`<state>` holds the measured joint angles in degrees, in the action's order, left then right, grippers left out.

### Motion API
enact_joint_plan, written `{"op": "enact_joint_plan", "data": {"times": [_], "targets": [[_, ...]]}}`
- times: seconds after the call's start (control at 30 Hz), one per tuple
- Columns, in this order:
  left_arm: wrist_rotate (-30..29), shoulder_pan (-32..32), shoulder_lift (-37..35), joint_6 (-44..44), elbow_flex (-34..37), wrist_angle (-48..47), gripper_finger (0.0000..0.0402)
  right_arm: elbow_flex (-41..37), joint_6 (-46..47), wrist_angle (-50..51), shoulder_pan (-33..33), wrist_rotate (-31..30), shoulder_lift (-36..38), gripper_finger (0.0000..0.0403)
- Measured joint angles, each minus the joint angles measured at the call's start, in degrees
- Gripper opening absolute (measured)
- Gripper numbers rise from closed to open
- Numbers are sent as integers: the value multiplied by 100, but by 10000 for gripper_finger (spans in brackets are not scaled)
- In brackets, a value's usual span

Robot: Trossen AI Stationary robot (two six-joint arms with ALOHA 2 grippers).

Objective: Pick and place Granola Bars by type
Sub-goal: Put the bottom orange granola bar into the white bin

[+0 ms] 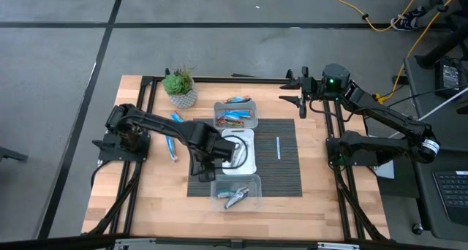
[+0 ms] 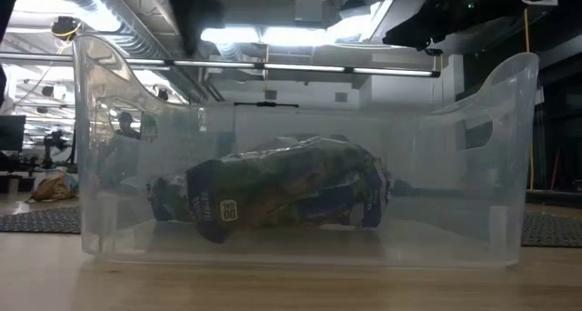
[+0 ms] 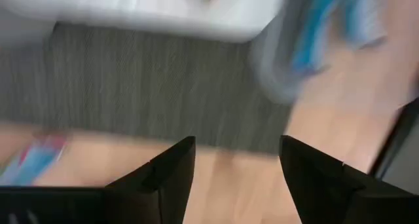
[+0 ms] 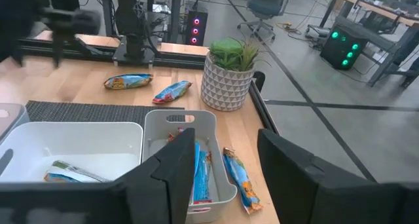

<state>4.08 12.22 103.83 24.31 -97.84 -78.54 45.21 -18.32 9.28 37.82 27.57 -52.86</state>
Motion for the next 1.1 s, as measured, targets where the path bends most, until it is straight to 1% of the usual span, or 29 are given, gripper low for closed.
{"op": "enact_joint_plan", "data": {"times": [0.07,0.17,0.23,0.37,0.43,0.53,0.63,0.73,0.83,1.0,1.1], "targets": [[-182,1,0,158,0,-533,212,0,7,0,0,0,0,168],[-638,36,0,461,0,-1160,212,0,-6,0,0,-2,0,168],[-862,49,-14,703,0,-1146,212,0,-16,0,0,-2,0,168],[-985,9,-210,964,0,-1149,212,0,-21,-3,0,-7,-2,168],[-1141,3,-362,1169,201,-1105,212,0,-25,-13,-2,-27,-2,168],[-1366,-32,-825,1774,783,-1145,212,0,-31,-20,0,-153,-2,168],[-1436,-44,-1472,2568,1712,-1041,212,0,-36,-35,-1,-308,-2,168],[-1449,-37,-2238,3563,2675,-803,212,0,-36,-35,0,-438,-2,168],[-1473,-38,-2912,4702,3492,-556,212,0,-36,-33,0,-463,-2,168],[-1667,-38,-3677,6413,4424,-345,212,0,-36,-33,0,-463,-2,168],[-1789,-38,-3930,7068,4793,-182,212,0,-36,-33,0,-463,-2,168]]}}
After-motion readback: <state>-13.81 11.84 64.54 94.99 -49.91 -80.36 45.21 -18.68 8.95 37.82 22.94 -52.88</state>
